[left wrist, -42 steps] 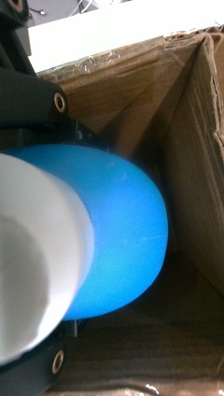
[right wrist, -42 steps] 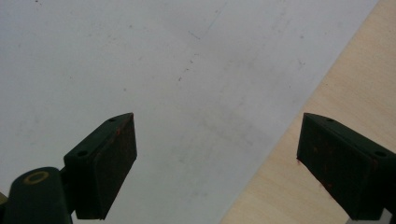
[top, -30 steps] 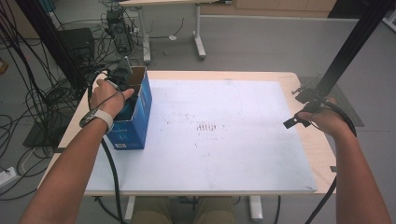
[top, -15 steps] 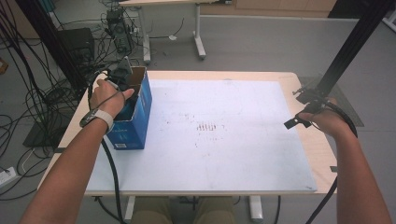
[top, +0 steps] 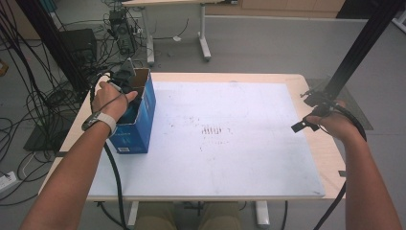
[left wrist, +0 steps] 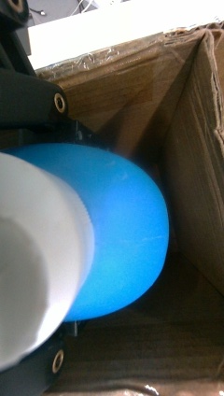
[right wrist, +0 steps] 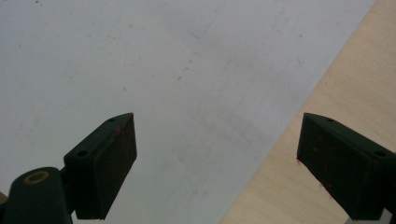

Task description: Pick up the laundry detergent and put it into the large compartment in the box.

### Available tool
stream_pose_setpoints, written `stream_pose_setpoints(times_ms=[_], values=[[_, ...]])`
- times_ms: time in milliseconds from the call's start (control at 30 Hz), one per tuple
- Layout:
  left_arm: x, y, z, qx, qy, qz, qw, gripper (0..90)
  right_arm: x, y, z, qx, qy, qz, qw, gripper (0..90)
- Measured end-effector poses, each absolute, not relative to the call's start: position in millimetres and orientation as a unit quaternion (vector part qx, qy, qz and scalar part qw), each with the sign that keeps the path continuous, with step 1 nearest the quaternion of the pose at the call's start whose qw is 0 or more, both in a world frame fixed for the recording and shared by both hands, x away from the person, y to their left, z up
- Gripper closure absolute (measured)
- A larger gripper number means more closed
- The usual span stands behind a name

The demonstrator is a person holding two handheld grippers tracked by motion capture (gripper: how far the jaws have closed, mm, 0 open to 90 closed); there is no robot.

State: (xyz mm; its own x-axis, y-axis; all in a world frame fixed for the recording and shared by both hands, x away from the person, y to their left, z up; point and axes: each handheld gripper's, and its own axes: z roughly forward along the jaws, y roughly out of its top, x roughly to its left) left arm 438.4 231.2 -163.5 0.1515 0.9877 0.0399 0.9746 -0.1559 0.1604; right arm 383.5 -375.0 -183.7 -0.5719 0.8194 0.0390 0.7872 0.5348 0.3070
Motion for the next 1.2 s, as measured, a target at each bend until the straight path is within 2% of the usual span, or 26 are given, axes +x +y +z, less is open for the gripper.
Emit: stream_pose_setpoints(times_ms=[1200], values=[[435.5, 234.4, -164.3, 0.754, 0.650, 0.070, 0.060, 36.5, 382.3, -377.2, -186.7, 0.461, 0.873, 0.148, 0.051, 12.1]])
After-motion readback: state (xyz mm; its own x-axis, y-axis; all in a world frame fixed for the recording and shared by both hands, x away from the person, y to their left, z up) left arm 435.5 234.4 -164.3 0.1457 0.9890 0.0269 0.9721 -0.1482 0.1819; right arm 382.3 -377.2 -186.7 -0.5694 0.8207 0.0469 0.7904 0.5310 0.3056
